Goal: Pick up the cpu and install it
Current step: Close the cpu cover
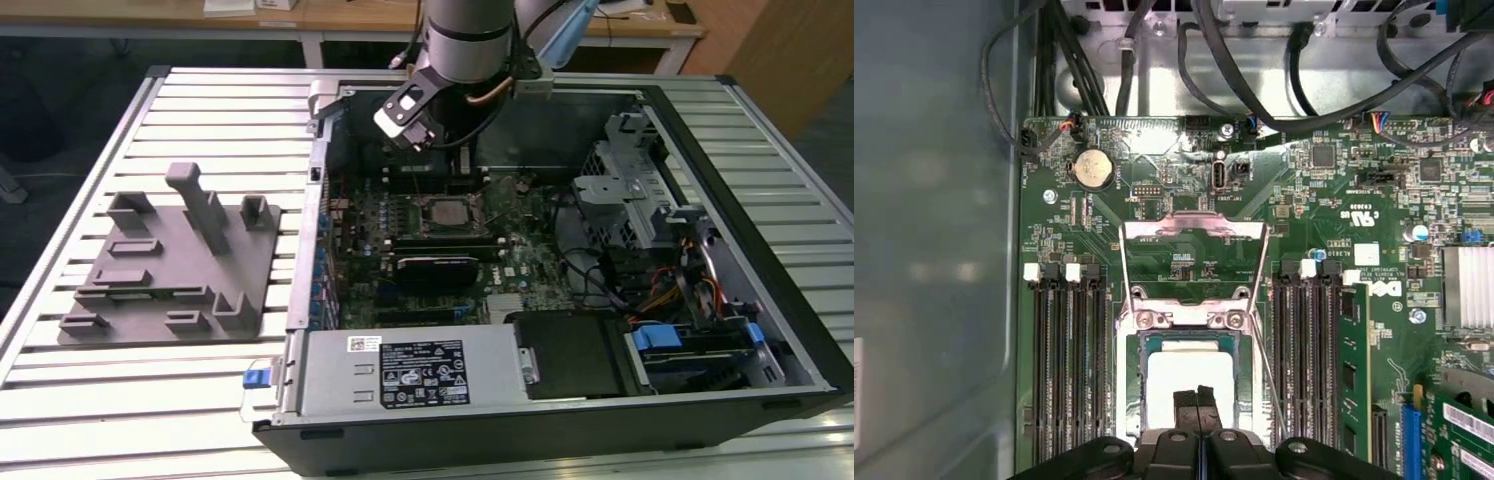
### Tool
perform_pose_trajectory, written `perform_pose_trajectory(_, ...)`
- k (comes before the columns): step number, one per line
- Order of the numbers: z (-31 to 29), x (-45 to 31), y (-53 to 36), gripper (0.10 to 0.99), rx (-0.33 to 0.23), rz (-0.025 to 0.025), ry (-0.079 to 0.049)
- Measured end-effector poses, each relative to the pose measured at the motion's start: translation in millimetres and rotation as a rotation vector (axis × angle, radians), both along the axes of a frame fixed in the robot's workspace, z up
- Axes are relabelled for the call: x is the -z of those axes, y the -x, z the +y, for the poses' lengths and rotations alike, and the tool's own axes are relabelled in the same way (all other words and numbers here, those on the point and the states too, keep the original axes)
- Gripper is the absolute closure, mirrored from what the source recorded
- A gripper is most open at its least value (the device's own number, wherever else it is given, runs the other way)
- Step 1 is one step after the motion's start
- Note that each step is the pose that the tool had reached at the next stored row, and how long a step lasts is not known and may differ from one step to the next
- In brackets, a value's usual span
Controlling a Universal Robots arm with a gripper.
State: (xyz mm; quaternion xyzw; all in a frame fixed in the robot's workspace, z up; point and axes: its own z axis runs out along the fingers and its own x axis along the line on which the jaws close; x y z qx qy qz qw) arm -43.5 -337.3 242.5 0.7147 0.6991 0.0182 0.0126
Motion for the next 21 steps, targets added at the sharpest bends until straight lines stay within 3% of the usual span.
perform_pose_trajectory(11, 0.0, -16.3, 0.0, 0.98, 0.0, 0.0, 0.0)
perform_pose_trajectory(17, 0.0, -17.2, -0.6, 0.98, 0.0, 0.0, 0.0)
perform_pose_trajectory(21, 0.0, -17.2, -10.5, 0.98, 0.0, 0.0001, 0.0)
